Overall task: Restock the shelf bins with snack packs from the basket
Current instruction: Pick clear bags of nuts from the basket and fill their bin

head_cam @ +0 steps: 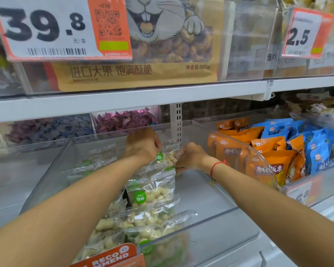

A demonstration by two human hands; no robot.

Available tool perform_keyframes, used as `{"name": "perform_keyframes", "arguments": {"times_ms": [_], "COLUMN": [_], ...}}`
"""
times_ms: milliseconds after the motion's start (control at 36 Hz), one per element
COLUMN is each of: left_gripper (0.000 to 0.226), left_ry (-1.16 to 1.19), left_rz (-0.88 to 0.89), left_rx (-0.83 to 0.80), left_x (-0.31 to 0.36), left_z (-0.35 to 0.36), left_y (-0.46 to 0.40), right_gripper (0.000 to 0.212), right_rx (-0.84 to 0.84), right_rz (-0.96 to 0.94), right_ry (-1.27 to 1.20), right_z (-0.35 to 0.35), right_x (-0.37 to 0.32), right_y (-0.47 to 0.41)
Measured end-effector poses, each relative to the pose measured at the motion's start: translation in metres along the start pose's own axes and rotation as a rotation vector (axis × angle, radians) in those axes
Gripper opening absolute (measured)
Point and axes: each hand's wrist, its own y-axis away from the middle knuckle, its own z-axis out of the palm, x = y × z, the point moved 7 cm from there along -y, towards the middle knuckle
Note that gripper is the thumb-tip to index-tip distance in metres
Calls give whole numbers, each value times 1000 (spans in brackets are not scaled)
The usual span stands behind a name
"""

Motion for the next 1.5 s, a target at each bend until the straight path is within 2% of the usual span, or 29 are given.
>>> {"name": "perform_keyframes", "arguments": {"times_ms": [83, 222, 333, 528, 583, 639, 694, 778, 889, 972, 1028, 1111, 1250, 1417, 1500], "left_gripper": [13, 14, 13, 19, 18, 19, 22, 23, 20, 23, 24, 20, 27, 27, 30], "left_ry": [4, 31, 36, 62, 64, 70, 94, 117, 97, 39, -17, -63, -118, -111, -99], "left_rz": [17, 18, -23, -20, -28, -28, -9, 44, 91, 135, 137, 115, 16, -85, -73], "left_rx": [31, 96, 14, -153, -157, -155, -145, -78, 51, 101, 99, 47, -125, -369, -500], "left_x": [-1, -3, -4, 2, 5, 9, 16, 28, 39, 45, 42, 32, 0, -40, -53], "left_z": [-3, -4, 1, -12, -25, -39, -55, -81, -115, -134, -139, -128, -80, -7, 37], "left_y": [3, 6, 5, 19, 30, 46, 66, 108, 171, 220, 249, 291, 355, 430, 469], "right_gripper": [19, 35, 56, 68, 66, 51, 36, 24, 32, 35, 33, 28, 31, 37, 43], "right_rx": [82, 187, 160, 61, 35, 17, 30, 97, 173, 163, 120, -34, -353, -688, -839], "right_rz": [-51, -133, -131, -95, -94, -128, -201, -347, -494, -603, -649, -661, -523, -387, -316], "right_ry": [42, 137, 118, 248, 293, 347, 380, 384, 450, 573, 675, 777, 924, 964, 875], "right_z": [-6, -15, -15, -20, -25, -32, -39, -51, -59, -54, -44, -10, 62, 134, 170], "right_x": [-3, -11, -9, -16, -22, -31, -41, -55, -68, -79, -81, -70, -27, 22, 45], "right_y": [-1, 4, 4, 25, 37, 52, 75, 120, 194, 251, 282, 315, 347, 372, 386]}}
